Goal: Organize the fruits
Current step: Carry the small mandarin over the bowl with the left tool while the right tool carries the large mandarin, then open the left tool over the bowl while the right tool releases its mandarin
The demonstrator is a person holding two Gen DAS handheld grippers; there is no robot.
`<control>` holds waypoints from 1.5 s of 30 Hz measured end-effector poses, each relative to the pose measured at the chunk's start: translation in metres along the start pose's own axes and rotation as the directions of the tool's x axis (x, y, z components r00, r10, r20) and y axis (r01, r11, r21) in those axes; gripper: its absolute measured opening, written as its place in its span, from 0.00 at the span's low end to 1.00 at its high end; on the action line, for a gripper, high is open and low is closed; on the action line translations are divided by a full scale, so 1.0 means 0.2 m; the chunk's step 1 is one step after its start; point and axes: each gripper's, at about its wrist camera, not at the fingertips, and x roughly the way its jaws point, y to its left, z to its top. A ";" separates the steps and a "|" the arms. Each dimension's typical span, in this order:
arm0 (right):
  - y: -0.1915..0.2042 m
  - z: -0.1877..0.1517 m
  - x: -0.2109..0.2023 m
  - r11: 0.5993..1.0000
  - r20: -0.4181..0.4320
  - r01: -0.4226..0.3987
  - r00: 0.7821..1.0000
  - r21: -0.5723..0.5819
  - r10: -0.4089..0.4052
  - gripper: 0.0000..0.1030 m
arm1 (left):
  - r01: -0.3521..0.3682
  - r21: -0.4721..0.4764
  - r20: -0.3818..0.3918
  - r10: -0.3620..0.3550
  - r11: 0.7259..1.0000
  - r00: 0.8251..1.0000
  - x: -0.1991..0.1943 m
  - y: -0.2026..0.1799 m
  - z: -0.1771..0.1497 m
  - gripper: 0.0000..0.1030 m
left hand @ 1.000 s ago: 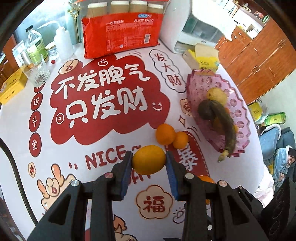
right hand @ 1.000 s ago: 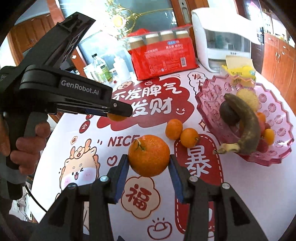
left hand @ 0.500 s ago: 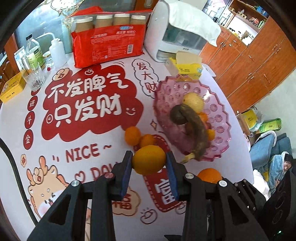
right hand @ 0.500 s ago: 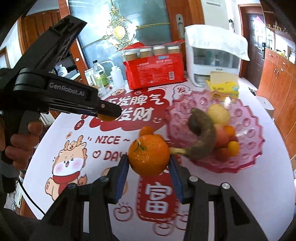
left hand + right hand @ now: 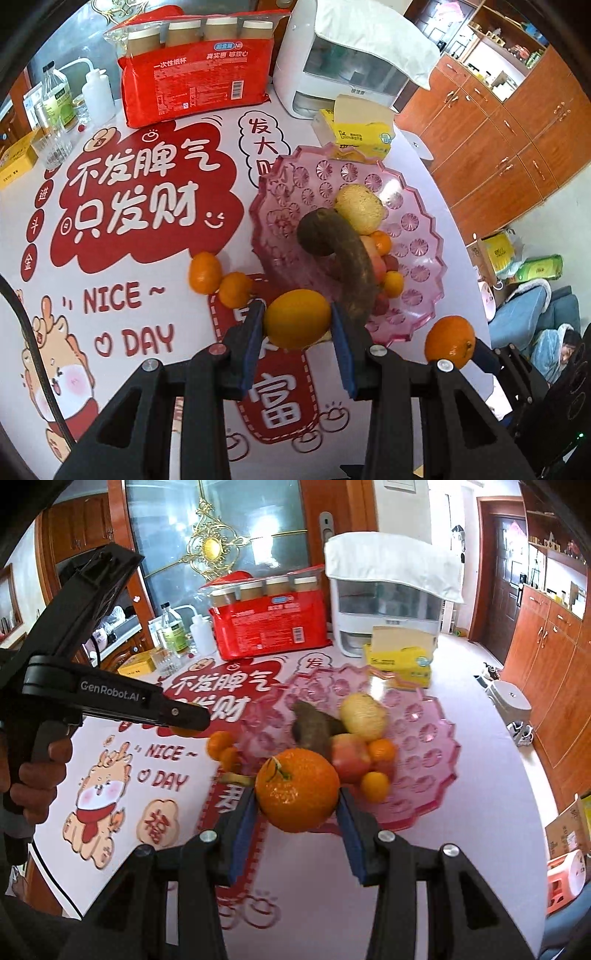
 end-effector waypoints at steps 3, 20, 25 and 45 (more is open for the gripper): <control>-0.09 0.01 0.01 1.000 -0.004 0.012 1.000 -0.014 -0.012 0.43 | -0.006 -0.022 -0.002 0.006 1.000 1.000 0.05 -0.03 0.01 0.33; -0.41 0.03 0.21 1.000 -0.097 -0.025 0.995 -0.017 0.023 0.43 | -0.043 -0.105 -0.046 0.039 0.994 0.998 0.35 -0.14 0.09 0.34; -0.42 0.04 0.27 0.999 -0.119 -0.045 0.992 -0.007 0.043 0.43 | -0.059 -0.115 -0.065 0.052 0.992 0.997 0.40 -0.13 0.10 0.34; -0.39 0.03 0.24 0.999 -0.126 -0.019 0.992 0.029 0.022 0.51 | -0.058 -0.110 -0.002 0.058 0.992 0.998 0.26 -0.10 0.09 0.61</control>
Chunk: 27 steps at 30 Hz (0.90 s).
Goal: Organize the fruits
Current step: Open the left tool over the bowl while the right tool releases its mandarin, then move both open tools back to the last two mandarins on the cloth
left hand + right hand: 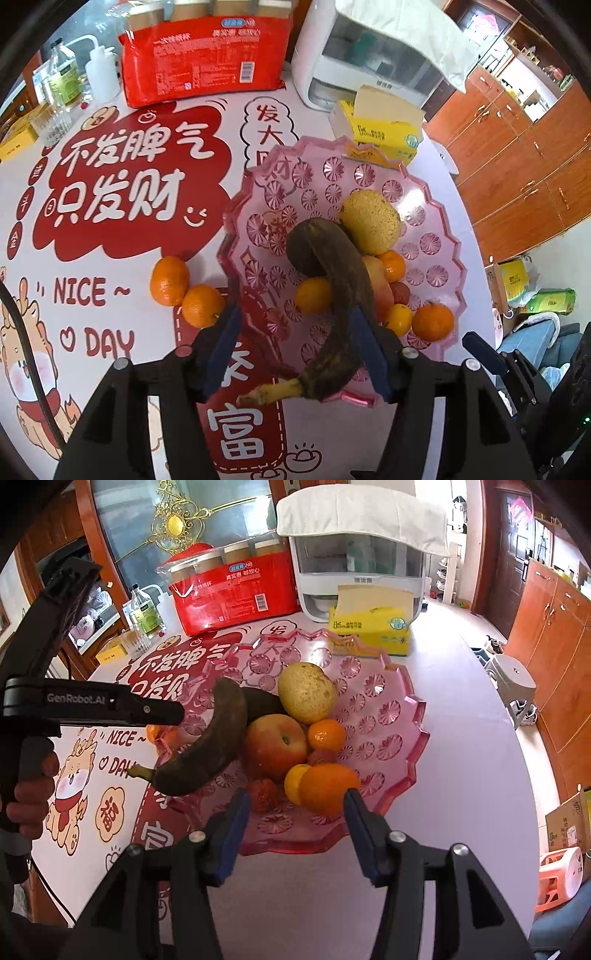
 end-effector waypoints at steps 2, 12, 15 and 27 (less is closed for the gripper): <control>0.02 -0.01 -0.02 1.000 0.006 -0.010 1.000 0.006 0.010 0.51 | 0.005 -0.004 0.015 -0.005 1.000 1.000 -0.05 0.02 -0.02 0.62; 0.15 -0.08 -0.11 0.999 0.009 -0.041 0.999 0.021 0.041 0.51 | 0.010 -0.042 0.053 -0.008 0.999 0.999 -0.23 0.17 -0.18 0.63; 0.19 -0.09 -0.12 0.998 0.003 -0.048 0.999 0.033 0.048 0.51 | 0.007 -0.054 0.056 -0.004 0.999 0.998 -0.27 0.24 -0.23 0.63; 0.41 -0.14 -0.08 0.986 -0.010 -0.076 0.997 0.147 0.079 0.51 | -0.010 -0.030 0.026 0.011 0.999 1.000 -0.39 0.51 -0.31 0.63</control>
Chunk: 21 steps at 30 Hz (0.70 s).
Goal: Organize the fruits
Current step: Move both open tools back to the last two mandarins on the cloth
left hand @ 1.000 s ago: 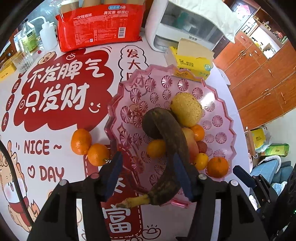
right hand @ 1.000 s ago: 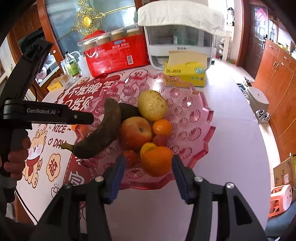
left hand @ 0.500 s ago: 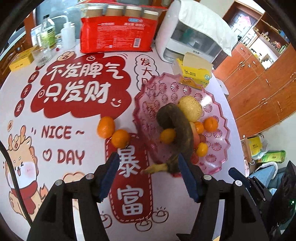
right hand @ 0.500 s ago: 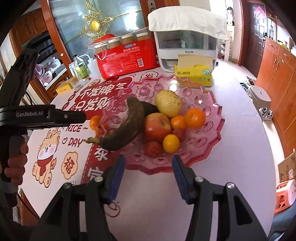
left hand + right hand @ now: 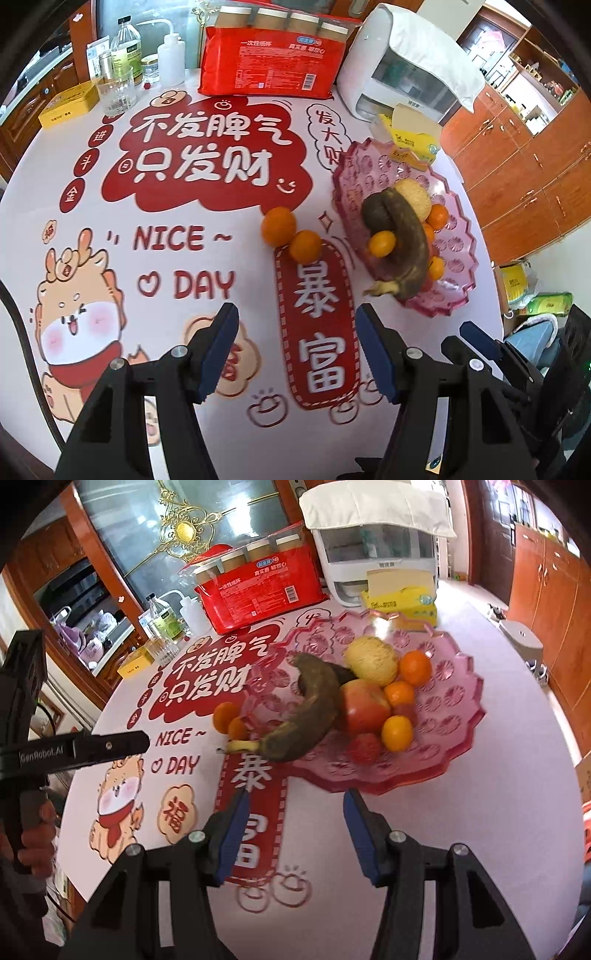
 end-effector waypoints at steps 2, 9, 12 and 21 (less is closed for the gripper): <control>0.04 -0.02 0.02 1.000 0.001 -0.003 1.000 0.018 0.003 0.51 | -0.003 0.008 -0.004 0.003 1.000 1.000 -0.02 0.04 0.00 0.63; 0.19 -0.05 0.06 0.996 0.018 -0.019 1.000 0.086 0.017 0.51 | -0.013 0.046 -0.026 0.015 0.999 1.000 -0.05 0.20 0.04 0.63; 0.25 -0.06 0.09 0.994 0.036 -0.022 0.999 0.110 0.019 0.51 | -0.016 0.071 -0.036 0.019 0.997 0.999 -0.04 0.26 0.08 0.62; 0.35 -0.10 0.21 0.974 0.109 -0.019 0.994 0.226 -0.005 0.51 | -0.012 0.132 -0.068 0.021 0.991 0.997 0.03 0.34 0.21 0.63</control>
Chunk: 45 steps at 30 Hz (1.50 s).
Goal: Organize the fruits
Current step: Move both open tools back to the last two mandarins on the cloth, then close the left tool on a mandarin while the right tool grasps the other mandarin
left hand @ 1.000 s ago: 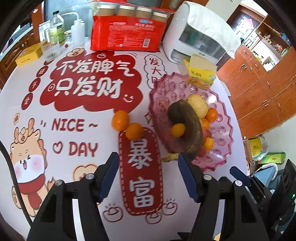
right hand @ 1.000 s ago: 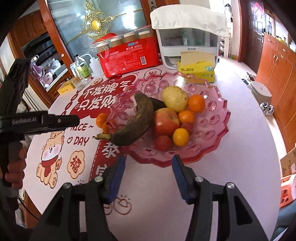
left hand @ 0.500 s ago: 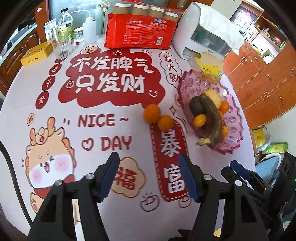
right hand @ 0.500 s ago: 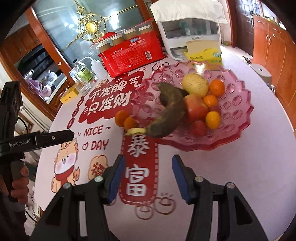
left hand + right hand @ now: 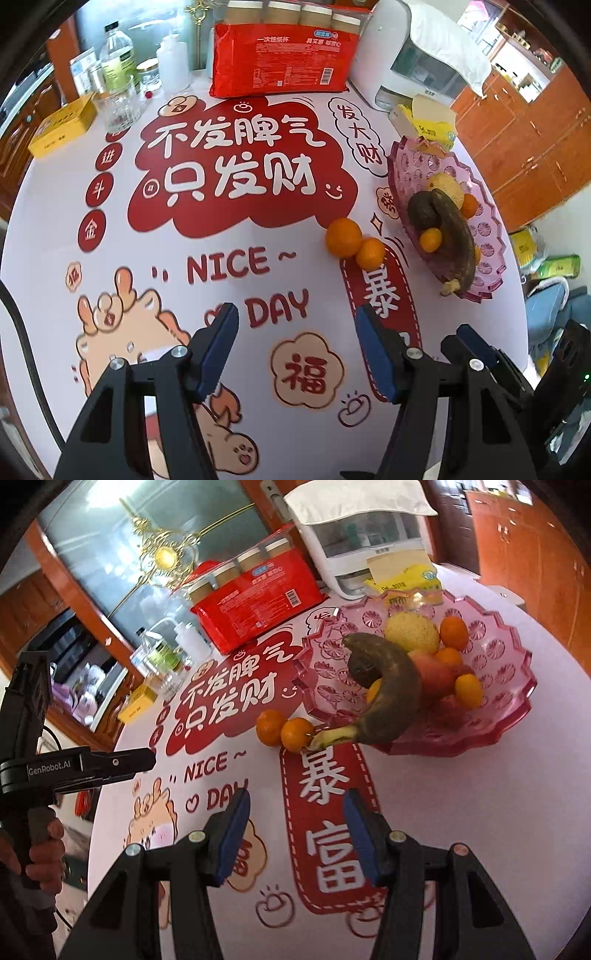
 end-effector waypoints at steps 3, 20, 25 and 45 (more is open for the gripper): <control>0.01 -0.01 0.06 1.000 0.017 -0.003 1.000 0.027 0.002 0.51 | 0.001 0.019 -0.015 -0.001 1.000 1.000 0.04 0.01 0.05 0.63; -0.01 -0.01 0.35 0.989 0.116 0.014 0.993 0.146 -0.031 0.51 | 0.093 0.043 -0.148 -0.085 0.995 0.985 0.42 -0.03 0.32 0.64; 0.00 0.02 0.40 0.991 0.131 0.030 0.990 0.128 -0.047 0.51 | 0.109 0.050 -0.182 -0.099 0.993 0.978 0.53 -0.09 0.37 0.64; 0.01 0.08 0.55 0.992 0.158 0.098 0.981 0.078 -0.109 0.51 | 0.182 0.043 -0.274 -0.164 0.982 0.948 0.82 -0.19 0.46 0.60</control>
